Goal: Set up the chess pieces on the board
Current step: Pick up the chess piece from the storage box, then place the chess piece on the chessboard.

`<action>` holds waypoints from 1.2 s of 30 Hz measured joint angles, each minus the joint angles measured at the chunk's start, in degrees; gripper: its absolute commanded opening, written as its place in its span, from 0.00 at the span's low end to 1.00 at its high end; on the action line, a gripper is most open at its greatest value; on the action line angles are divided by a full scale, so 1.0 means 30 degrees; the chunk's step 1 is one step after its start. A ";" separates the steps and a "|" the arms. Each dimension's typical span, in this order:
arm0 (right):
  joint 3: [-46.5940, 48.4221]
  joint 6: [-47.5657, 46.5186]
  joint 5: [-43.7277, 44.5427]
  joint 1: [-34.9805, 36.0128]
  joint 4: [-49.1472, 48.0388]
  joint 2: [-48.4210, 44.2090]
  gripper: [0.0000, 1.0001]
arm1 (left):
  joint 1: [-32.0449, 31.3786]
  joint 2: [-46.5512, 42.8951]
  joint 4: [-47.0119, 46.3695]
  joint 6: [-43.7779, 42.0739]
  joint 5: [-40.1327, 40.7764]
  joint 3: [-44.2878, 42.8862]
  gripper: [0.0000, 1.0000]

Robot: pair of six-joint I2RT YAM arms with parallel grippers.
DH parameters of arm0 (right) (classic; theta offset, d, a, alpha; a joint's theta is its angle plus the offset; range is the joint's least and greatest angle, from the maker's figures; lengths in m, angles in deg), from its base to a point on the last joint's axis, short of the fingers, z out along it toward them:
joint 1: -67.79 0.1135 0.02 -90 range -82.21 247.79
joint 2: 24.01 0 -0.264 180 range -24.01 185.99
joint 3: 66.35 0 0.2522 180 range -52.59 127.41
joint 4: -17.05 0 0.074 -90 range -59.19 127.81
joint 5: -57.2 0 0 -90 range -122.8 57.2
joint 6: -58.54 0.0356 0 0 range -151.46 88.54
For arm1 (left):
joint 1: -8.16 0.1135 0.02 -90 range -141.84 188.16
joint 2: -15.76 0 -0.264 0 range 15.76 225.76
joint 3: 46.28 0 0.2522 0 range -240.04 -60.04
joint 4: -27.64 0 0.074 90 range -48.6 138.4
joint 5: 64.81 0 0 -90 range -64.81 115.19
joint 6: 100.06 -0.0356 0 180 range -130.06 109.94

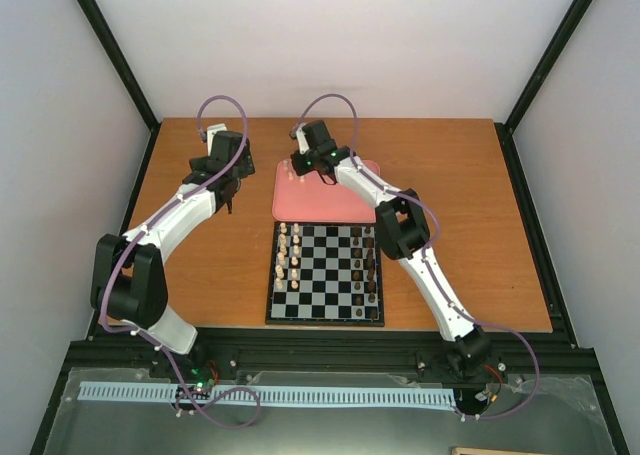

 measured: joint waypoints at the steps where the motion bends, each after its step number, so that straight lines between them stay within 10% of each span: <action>1: -0.0160 -0.0058 -0.0095 0.0000 -0.0197 -0.0087 0.03 | 0.0000 0.0000 0.0000 0.0000 0.0007 0.0000 1.00; 10: -0.3942 -0.0597 -0.0226 0.0051 -0.0583 -0.3927 0.03 | 0.0000 0.0000 0.0000 0.0000 0.0029 0.0000 1.00; 21: -1.5890 -0.0801 0.0342 0.1574 -0.4699 -1.5482 0.03 | 0.0000 0.0036 -0.0007 -0.0029 0.0051 -0.0022 1.00; 36: -2.5339 0.0437 0.5340 1.1081 -0.4707 -2.2214 0.03 | -0.0015 0.0036 0.0015 -0.0029 -0.0036 -0.0022 1.00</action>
